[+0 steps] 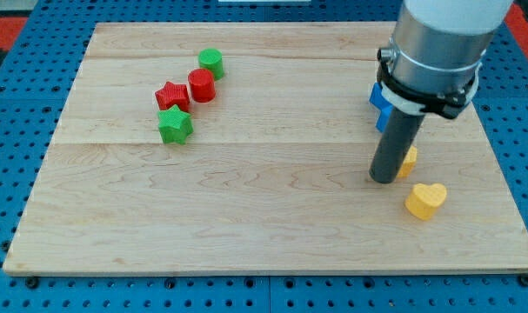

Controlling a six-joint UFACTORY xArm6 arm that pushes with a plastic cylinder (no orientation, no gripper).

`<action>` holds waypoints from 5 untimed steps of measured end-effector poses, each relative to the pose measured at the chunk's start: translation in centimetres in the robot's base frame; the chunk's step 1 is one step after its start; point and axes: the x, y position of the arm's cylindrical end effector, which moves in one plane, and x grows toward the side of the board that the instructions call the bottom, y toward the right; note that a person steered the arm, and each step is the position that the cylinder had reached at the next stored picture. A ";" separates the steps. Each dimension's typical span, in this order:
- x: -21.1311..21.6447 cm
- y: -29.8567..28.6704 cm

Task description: Drag the yellow heart bottom left to the yellow hexagon

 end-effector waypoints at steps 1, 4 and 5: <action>-0.9 0.1; 10.1 7.7; 4.7 5.3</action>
